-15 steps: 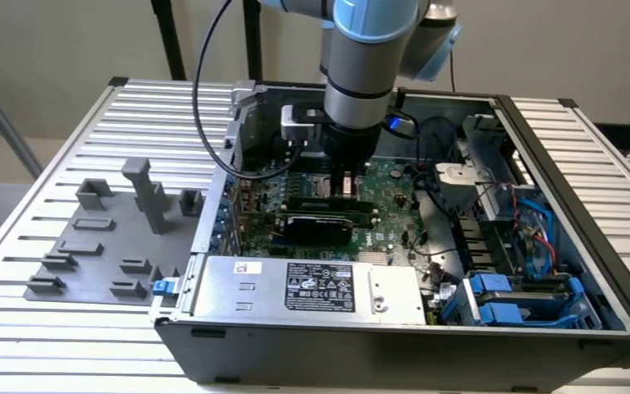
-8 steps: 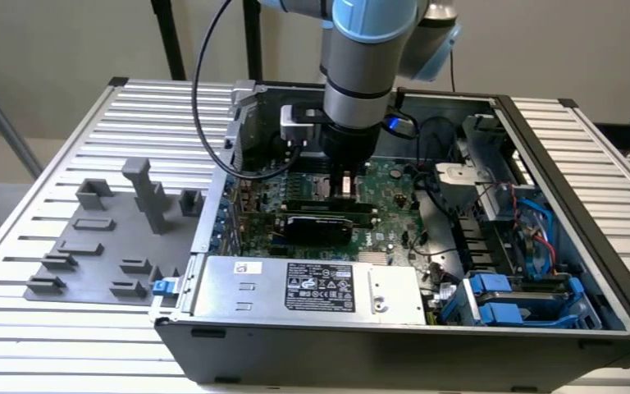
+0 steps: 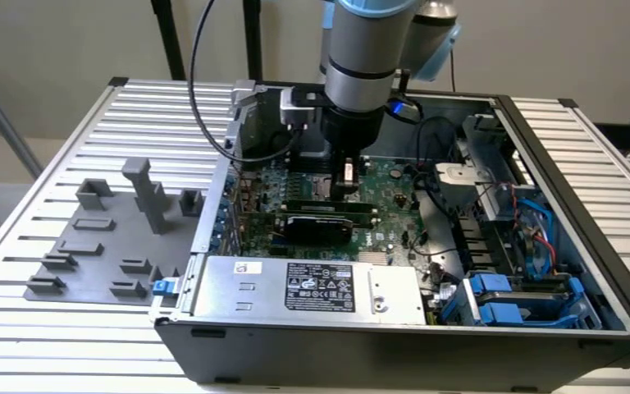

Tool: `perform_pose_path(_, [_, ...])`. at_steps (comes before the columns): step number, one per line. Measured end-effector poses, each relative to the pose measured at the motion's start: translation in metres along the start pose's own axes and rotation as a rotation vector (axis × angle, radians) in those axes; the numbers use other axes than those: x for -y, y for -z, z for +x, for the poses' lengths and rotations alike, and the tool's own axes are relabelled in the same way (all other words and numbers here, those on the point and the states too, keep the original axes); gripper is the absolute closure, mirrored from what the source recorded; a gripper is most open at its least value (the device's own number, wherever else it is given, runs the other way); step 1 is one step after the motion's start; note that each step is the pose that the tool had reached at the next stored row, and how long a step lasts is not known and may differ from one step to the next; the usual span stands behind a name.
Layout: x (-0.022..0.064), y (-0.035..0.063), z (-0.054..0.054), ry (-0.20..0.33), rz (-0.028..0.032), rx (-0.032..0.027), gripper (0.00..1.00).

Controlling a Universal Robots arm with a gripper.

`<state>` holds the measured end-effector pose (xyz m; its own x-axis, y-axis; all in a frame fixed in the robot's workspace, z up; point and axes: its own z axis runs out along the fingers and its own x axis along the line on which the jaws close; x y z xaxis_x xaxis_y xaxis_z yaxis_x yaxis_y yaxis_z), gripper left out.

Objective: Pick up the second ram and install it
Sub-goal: 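Press down the second ram until it locks into place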

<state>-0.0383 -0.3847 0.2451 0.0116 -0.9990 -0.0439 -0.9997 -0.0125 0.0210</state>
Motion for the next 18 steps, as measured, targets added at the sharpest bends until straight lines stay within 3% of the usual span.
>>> perform_pose_path(2, [-0.0001, 0.004, -0.0002, 0.0, 0.0, 0.0, 0.0])
perform_pose_path(3, [-0.0001, 0.004, -0.0002, 0.0, 0.0001, 0.0002, 1.0])
perform_pose_path(18, [-0.0001, 0.0041, -0.0002, 0.0, 0.0001, 0.0, 1.0])
